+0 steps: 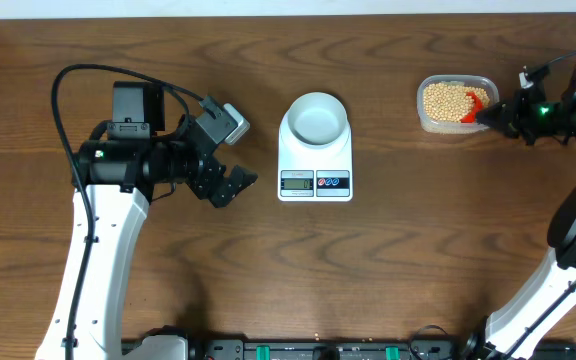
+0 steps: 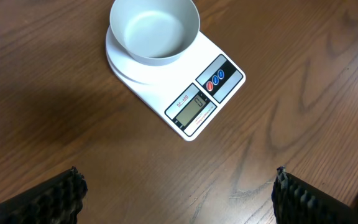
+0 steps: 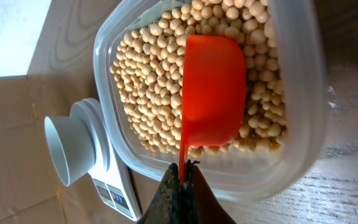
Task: Scoop item into bowl and weigh 50g on scale
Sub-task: 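Drag the scoop through the soybeans to fill it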
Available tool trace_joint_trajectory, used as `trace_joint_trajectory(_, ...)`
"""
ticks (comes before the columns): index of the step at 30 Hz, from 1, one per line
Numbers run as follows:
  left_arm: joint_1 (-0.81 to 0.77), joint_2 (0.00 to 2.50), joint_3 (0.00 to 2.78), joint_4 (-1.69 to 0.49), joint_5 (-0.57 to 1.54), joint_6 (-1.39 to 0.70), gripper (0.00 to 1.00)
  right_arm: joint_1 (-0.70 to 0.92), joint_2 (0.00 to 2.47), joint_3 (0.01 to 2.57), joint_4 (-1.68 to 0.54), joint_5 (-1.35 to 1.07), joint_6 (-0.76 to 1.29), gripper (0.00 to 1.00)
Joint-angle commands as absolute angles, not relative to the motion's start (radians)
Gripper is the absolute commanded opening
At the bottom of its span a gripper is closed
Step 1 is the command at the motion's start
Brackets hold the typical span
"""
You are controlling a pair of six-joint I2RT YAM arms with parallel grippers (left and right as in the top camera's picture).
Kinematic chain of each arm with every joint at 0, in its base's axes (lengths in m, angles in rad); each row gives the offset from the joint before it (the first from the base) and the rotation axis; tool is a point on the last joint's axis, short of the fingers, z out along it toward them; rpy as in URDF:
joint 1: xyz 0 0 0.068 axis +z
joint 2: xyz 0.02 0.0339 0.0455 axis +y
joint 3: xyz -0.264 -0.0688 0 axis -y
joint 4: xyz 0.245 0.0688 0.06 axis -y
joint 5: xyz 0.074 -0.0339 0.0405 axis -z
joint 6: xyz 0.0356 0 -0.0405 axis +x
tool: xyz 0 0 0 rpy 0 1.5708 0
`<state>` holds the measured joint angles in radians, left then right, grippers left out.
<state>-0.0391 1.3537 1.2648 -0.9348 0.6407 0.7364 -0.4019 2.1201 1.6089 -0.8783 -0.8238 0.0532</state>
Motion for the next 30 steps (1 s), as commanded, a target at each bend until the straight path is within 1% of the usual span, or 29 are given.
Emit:
trace_joint_trajectory(1, -0.035, 1.345, 1.293, -0.937, 0.635, 0.731, 0.98, -0.431, 2.127, 1.605, -0.884, -0.909, 0.062, 0.01)
trace_joint_trajectory(30, -0.035, 1.345, 1.293, -0.937, 0.635, 0.731, 0.98, -0.512, 2.127, 1.605, -0.894, -1.111, 0.015, 0.01)
